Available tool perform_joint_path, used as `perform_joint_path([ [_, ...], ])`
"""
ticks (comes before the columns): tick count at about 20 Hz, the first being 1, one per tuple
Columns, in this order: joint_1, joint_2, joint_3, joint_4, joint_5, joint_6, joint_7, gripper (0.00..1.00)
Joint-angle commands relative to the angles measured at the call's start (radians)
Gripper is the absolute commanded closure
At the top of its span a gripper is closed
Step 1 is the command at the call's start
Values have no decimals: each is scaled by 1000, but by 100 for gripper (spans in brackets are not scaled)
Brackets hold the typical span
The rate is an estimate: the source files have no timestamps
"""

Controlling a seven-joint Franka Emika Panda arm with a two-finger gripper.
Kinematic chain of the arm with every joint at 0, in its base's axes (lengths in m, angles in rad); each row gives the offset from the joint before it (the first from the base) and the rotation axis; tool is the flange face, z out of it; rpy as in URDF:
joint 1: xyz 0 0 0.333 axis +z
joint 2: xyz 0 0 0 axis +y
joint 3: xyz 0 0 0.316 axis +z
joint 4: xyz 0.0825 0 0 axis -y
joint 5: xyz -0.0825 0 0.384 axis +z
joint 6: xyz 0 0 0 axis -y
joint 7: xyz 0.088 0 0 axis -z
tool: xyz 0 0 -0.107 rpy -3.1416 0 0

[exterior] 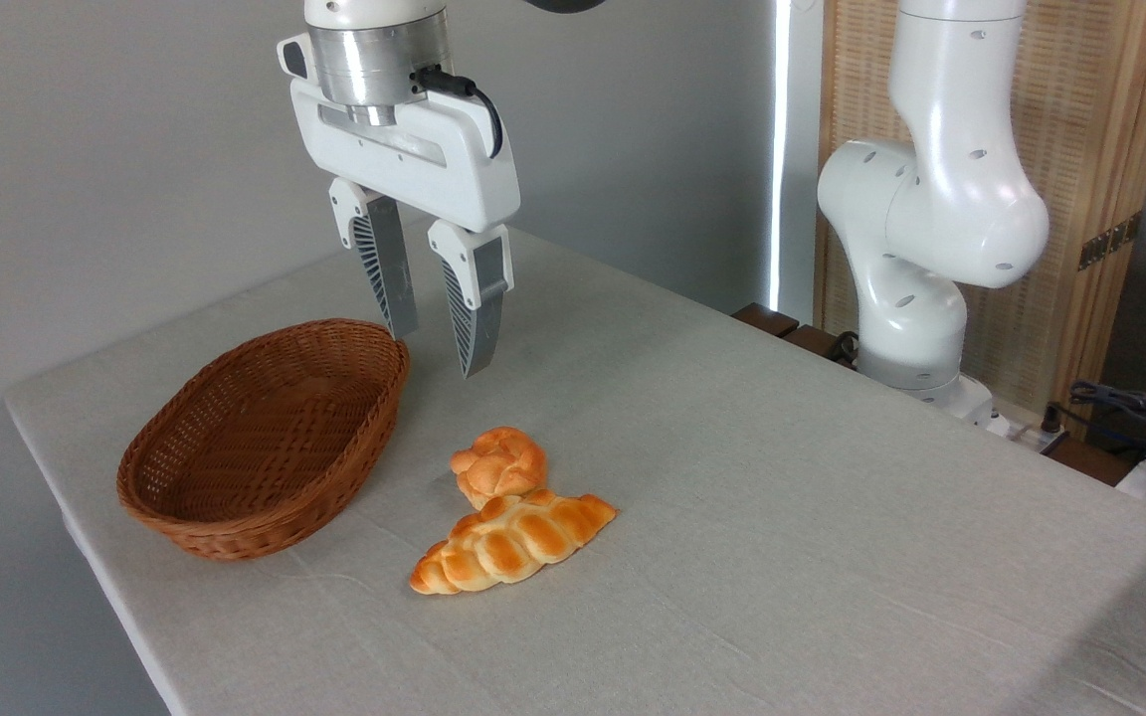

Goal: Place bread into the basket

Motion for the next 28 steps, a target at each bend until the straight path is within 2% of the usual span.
perform_joint_path([
  [1, -5, 8, -5, 1, -19, -23, 1, 0],
  [6, -37, 12, -19, -52, -21, -3, 7, 0],
  [8, -59, 17, -19, -72, -48, 18, 7, 0],
  [10, -60, 17, -19, -111, -79, 67, 5, 0],
  [14, -82, 17, -22, -172, -78, 83, 11, 0],
  [17, -80, 18, -21, -243, -65, 179, 13, 0],
  [21, -79, 17, -19, -286, -55, 181, 24, 0],
  [23, -80, 17, -19, -309, 12, 186, 22, 0],
  [24, -80, 17, -21, -309, 29, 184, 22, 0],
  [28, -77, 15, -18, -309, 56, 184, 22, 0],
])
